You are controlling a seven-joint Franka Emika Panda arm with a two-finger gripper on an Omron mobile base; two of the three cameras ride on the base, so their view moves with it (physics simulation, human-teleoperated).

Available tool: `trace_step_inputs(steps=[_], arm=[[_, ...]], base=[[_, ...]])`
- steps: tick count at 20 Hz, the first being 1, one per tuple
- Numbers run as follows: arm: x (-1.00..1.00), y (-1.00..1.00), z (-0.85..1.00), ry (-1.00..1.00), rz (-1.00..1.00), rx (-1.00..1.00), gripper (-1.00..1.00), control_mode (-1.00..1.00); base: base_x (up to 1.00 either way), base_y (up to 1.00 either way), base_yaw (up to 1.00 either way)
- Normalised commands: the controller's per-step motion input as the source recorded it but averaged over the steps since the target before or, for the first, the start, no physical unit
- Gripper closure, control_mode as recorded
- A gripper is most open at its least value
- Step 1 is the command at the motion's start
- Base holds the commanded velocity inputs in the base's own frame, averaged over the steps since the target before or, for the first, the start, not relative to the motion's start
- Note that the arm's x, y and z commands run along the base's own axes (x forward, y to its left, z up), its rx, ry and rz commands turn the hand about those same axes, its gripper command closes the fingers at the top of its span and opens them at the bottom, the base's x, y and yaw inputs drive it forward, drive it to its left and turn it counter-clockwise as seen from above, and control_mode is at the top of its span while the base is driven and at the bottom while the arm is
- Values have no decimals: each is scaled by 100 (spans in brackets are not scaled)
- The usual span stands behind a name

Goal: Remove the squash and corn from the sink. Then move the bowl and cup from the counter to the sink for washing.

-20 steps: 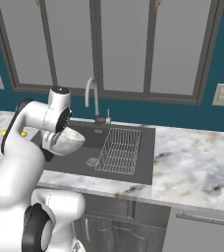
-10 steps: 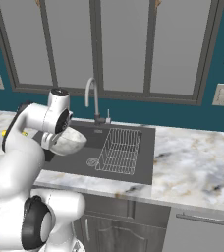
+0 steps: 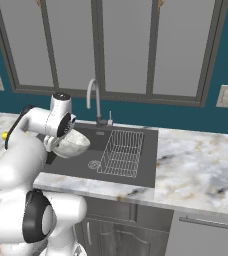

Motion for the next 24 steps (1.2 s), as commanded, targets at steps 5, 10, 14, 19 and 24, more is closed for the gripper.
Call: trace_step_inputs(steps=[5,10,14,19,24], arm=[[17,8,-13,1,-6,0,100,-100],[18,7,-12,0,-6,0,100,-100],[19,4,-10,0,-6,-1,100,-100],[15,7,-13,0,-6,0,100,-100],[13,8,-16,1,-9,0,100,-100]], base=[[0,0,0],[0,0,0],[0,0,0],[0,0,0],[0,0,0]])
